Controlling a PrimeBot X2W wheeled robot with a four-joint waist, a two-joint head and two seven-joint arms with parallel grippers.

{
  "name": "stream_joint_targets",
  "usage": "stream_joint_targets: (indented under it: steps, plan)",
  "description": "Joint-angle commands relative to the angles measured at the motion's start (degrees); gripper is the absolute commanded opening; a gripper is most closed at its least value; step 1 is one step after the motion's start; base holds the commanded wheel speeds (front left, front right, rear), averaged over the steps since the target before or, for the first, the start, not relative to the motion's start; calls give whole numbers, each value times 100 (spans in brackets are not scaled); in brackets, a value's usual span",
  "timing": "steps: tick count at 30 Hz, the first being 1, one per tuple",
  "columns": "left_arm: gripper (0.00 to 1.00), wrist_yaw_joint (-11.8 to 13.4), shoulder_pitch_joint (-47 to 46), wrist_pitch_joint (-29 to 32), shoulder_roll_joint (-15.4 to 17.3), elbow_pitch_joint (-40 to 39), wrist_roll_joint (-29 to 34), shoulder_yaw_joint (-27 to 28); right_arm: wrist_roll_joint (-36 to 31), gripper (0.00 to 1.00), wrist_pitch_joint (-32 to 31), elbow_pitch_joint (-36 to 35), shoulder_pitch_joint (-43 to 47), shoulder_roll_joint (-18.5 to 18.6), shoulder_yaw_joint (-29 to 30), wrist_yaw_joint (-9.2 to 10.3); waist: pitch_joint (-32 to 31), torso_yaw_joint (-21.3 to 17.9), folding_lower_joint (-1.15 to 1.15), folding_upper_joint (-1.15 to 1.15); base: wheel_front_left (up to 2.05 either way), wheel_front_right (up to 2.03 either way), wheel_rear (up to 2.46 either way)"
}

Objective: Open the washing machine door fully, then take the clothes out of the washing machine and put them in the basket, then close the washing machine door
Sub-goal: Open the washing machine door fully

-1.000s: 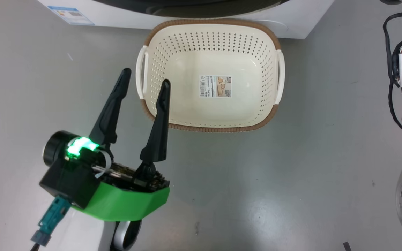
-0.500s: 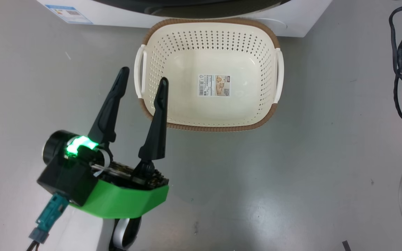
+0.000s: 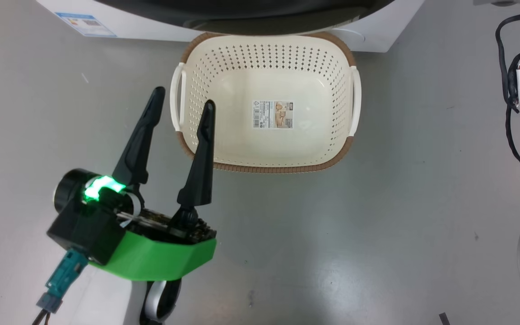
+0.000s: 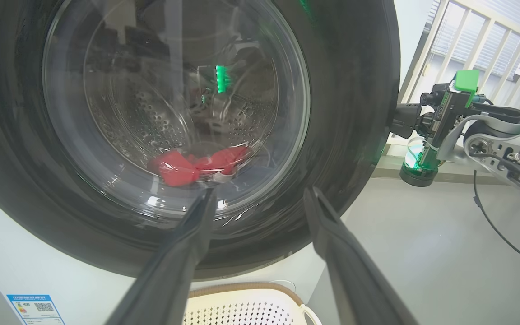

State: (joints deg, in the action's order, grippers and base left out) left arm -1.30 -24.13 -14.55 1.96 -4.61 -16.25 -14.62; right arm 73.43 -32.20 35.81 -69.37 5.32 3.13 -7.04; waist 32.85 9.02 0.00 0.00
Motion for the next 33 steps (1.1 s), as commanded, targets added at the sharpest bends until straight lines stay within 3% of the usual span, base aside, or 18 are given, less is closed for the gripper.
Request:
stream_joint_targets:
  steps: [1, 19, 33]
  plan:
    - [100, -13, -31, -45, 92, -112, -47, 197, 69, 0, -106, -230, 94, -244, -181, -45, -23, -14, 0, 0, 0, 0, 0]
    - [100, -27, 79, -45, 92, -60, -32, 234, 89, 0, -148, -600, 727, -244, -529, -45, -367, -69, 0, 0, 0, 0, 0]
    - [100, 6, 299, -45, 92, 88, -71, 255, -133, 0, -321, -1057, 1486, -244, -409, -45, -796, 28, 0, 0, 0, 0, 0]
